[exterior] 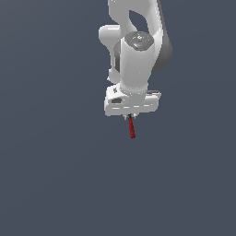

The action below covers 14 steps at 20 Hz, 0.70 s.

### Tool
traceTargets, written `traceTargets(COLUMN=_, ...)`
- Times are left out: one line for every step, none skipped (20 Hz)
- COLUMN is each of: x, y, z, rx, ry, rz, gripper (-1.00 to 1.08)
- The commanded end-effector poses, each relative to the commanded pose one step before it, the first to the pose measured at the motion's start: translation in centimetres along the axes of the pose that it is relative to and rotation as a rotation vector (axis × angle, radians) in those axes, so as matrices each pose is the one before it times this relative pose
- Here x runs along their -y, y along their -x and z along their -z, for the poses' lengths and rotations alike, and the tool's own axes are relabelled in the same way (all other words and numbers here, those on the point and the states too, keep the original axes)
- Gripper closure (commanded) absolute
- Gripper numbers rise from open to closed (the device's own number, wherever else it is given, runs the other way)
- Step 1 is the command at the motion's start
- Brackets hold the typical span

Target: Pick up the object and move it to a goal position.

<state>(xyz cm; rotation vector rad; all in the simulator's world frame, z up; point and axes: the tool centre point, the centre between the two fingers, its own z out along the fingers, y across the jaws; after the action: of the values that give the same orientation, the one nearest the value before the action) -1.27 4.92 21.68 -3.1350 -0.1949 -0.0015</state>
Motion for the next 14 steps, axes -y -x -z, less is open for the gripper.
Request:
traceTargets(x=-0.531, y=-0.817, z=2.440, rx=0.00065, ry=-0.00012, rz=0.00024, gripper=1.08)
traceTargets(x=-0.171, y=-0.352, z=0.931, rx=0.00017, ry=-0.00009, rz=0.00066, gripper=1.08)
traceTargets(x=-0.201, y=-0.336, z=0.903, rx=0.00000, ry=0.00000, rz=0.00000, gripper=1.08)
traceTargets(x=-0.190, y=-0.321, z=0.850, rx=0.00000, ry=0.00000, rz=0.00000, gripper=1.08)
traceTargets(x=-0.179, y=-0.305, z=0.798, rx=0.00000, ry=0.00000, rz=0.00000, gripper=1.08)
traceTargets(x=-0.167, y=-0.289, z=0.745, rx=0.00000, ry=0.00000, rz=0.00000, gripper=1.08)
traceTargets(x=-0.156, y=-0.273, z=0.694, rx=0.00000, ry=0.00000, rz=0.00000, gripper=1.08)
traceTargets(x=-0.145, y=-0.257, z=0.642, rx=0.00000, ry=0.00000, rz=0.00000, gripper=1.08)
traceTargets(x=-0.134, y=-0.240, z=0.592, rx=0.00000, ry=0.00000, rz=0.00000, gripper=1.08)
traceTargets(x=-0.123, y=-0.223, z=0.542, rx=0.00000, ry=0.00000, rz=0.00000, gripper=1.08)
traceTargets(x=-0.086, y=-0.211, z=0.487, rx=0.00014, ry=0.00067, rz=0.00008, gripper=1.08)
traceTargets(x=-0.101, y=-0.189, z=0.444, rx=0.00000, ry=0.00000, rz=0.00000, gripper=1.08)
traceTargets(x=-0.091, y=-0.172, z=0.398, rx=0.00000, ry=0.00000, rz=0.00000, gripper=1.08)
traceTargets(x=-0.081, y=-0.156, z=0.354, rx=0.00000, ry=0.00000, rz=0.00000, gripper=1.08)
